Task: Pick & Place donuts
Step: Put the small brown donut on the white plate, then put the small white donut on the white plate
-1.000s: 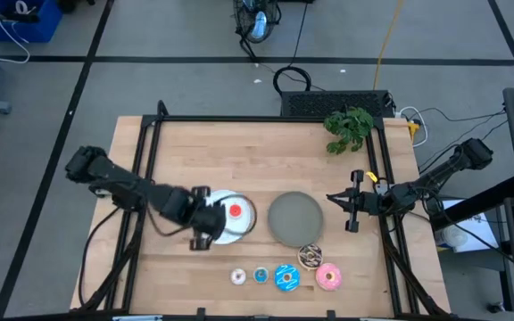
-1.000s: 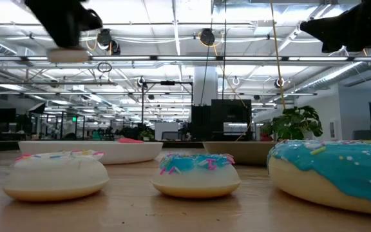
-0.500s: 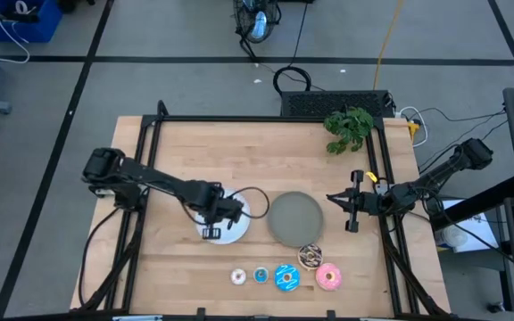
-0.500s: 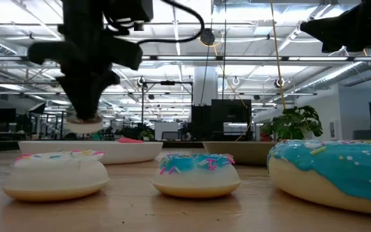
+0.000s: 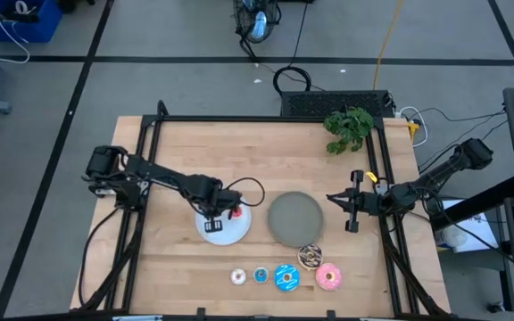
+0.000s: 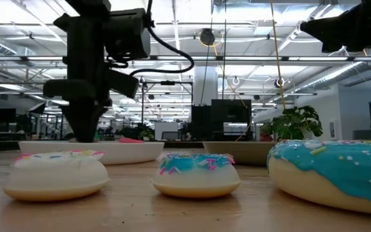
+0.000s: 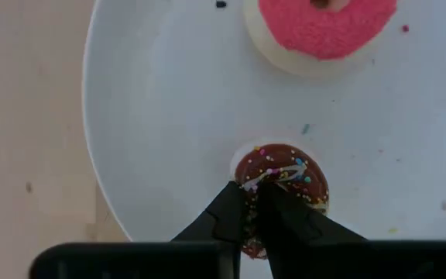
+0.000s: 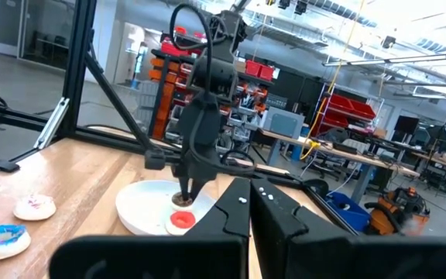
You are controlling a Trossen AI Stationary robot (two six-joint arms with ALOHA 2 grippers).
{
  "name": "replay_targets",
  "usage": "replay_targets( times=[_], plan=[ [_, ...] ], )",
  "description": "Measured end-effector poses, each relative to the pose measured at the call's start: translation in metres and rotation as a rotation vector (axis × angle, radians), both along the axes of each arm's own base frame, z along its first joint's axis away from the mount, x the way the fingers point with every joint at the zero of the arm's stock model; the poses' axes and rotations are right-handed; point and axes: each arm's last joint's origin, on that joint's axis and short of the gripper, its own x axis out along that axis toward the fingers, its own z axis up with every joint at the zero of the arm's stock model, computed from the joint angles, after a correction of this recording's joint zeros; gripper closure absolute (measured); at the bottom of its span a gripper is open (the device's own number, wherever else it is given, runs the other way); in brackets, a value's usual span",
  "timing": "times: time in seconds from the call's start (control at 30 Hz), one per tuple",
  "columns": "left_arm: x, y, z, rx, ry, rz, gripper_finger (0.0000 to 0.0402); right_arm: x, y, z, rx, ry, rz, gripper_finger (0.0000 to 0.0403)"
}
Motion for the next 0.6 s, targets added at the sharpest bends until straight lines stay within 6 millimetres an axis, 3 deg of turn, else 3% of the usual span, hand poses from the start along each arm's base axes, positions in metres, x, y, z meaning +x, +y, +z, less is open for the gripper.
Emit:
replay_targets(
  times=[0.13,0.43,0.6],
  plan=[
    [0.005,0.0,0.008,-0.005,-0.013,0.003,0.029,0.0,0.0,0.0,0.011,-0.001,0.002,0.0403],
    [0.012,-0.002,0.023,-0.007,-0.022,0.003,0.0113,0.0,0.0,0.0,0.011,-0.001,0.002,0.0403],
    [0.018,-0.009,0.042,-0.011,-0.029,-0.019,0.0068,0.0,0.0,0.0,-0.002,-0.001,0.0,0.0403]
  ],
)
